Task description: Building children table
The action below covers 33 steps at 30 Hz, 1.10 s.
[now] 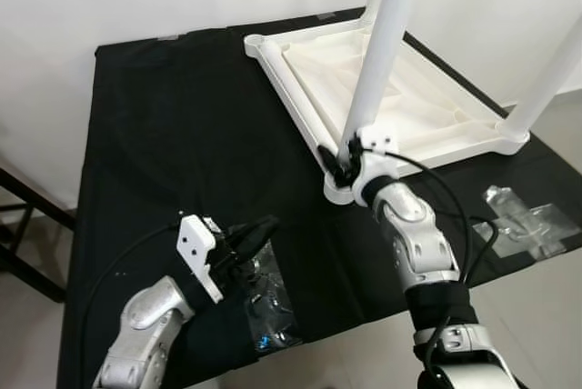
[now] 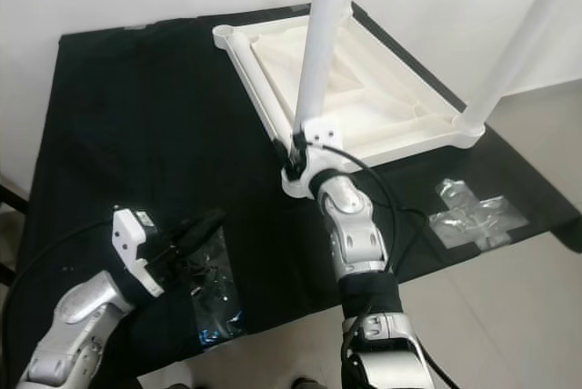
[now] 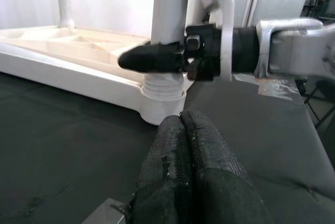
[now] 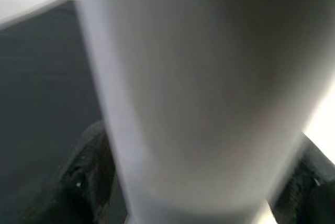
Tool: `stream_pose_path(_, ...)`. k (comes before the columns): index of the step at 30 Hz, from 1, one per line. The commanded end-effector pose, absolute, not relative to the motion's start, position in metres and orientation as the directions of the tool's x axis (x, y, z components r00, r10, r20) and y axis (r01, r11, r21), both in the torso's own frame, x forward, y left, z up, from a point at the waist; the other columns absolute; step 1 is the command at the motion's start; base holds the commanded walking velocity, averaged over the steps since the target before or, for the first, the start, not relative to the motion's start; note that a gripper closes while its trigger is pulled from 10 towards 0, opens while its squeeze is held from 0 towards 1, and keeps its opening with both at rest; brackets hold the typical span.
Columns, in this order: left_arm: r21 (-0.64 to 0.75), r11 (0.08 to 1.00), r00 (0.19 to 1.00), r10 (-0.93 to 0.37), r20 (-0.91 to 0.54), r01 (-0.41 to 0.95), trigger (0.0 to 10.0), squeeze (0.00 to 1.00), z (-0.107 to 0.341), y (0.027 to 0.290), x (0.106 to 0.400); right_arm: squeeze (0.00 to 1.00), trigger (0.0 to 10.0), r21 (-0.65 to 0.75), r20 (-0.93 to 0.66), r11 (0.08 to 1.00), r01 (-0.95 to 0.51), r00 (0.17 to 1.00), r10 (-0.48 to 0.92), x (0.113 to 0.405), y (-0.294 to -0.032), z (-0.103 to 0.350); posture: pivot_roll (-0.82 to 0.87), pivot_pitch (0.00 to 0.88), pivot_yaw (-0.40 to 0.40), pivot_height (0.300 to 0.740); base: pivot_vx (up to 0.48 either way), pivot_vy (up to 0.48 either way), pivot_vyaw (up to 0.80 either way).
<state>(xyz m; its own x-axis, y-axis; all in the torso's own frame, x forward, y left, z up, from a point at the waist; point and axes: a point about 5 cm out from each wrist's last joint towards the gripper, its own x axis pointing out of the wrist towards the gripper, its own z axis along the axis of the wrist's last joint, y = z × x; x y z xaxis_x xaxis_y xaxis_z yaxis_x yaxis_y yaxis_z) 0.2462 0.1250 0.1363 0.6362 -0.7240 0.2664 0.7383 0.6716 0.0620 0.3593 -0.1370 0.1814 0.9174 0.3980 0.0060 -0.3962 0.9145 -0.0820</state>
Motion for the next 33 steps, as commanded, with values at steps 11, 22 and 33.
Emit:
stream_pose_path(11,0.038,0.651,0.608,-0.727,0.320,0.758,10.0,0.00,0.141,0.124,0.242,0.00,10.0,-0.267,-0.052,0.659,-0.703,0.693,0.719,0.370,-0.172,0.219,0.08,0.158,-0.016,0.740,0.000,0.000,0.00)
stream_pose_path(22,0.020,0.683,0.630,-0.685,0.366,0.730,10.0,0.00,0.144,0.127,0.241,0.00,10.0,-0.258,-0.093,0.622,-0.739,0.660,0.745,0.375,-0.189,0.226,0.08,0.161,-0.023,0.740,0.000,0.000,0.00)
stream_pose_path(33,-0.011,0.697,0.636,-0.647,0.420,0.717,10.0,0.00,0.146,0.127,0.239,0.00,0.0,-0.190,-0.124,0.588,-0.786,0.614,0.780,0.372,-0.196,0.204,0.07,0.167,-0.028,0.740,0.000,0.000,0.00)
